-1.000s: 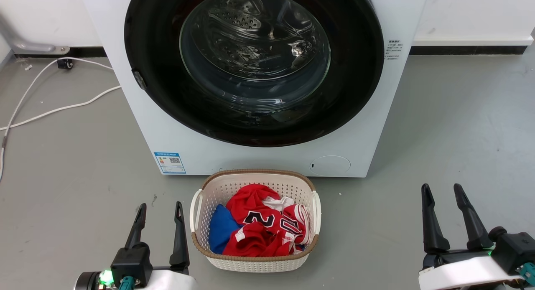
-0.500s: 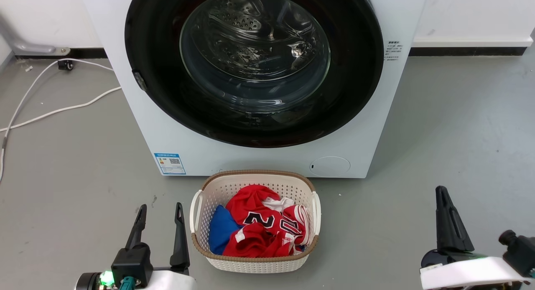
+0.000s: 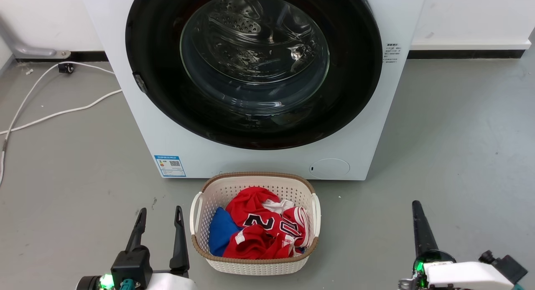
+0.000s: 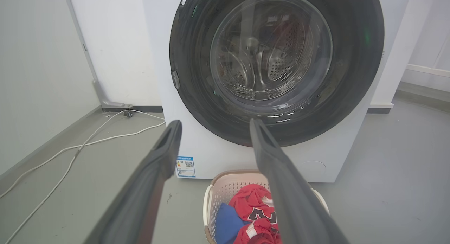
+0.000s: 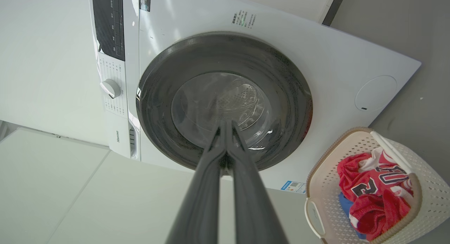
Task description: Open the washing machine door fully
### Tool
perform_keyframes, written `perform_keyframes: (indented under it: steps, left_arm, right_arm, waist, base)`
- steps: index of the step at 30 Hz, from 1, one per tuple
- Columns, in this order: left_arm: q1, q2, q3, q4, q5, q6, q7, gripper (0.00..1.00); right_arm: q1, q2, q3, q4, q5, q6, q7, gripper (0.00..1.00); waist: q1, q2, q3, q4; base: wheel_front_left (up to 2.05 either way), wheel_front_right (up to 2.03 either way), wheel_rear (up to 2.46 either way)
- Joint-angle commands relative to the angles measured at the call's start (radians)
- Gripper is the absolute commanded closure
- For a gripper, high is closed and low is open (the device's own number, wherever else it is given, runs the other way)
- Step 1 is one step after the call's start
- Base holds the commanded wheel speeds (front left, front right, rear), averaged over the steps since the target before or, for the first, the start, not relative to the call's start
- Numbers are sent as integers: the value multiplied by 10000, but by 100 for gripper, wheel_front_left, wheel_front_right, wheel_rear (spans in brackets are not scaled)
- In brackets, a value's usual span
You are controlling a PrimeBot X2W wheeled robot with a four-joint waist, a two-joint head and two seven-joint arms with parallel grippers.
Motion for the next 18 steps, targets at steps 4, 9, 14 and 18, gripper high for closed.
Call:
perform_keyframes:
  steps: [4, 9, 14, 18]
  left_arm:
    - [76, -11, 11, -3, -7, -7, -28, 0]
    - [41, -11, 20, -2, -24, -8, -28, 0]
    - [18, -11, 33, 13, -32, 28, -28, 0]
    - [37, -11, 60, 12, -37, 36, -28, 0]
  right_arm:
    - [-115, -34, 32, -237, 1246, 1, 189, 100]
    - [100, -44, -458, -576, 2915, 1, 1063, 100]
    - [291, -13, -1023, -723, 3735, 1, 2151, 100]
    - [293, 2, -1244, -639, 3492, 1, 2455, 100]
  waist:
    - [0, 0, 10, -27]
    - [0, 0, 35, -28]
    - [0, 0, 39, -16]
    - [0, 0, 30, -31]
  base:
    - [0, 0, 0]
    - [0, 0, 0]
    - [0, 0, 0]
    - [0, 0, 0]
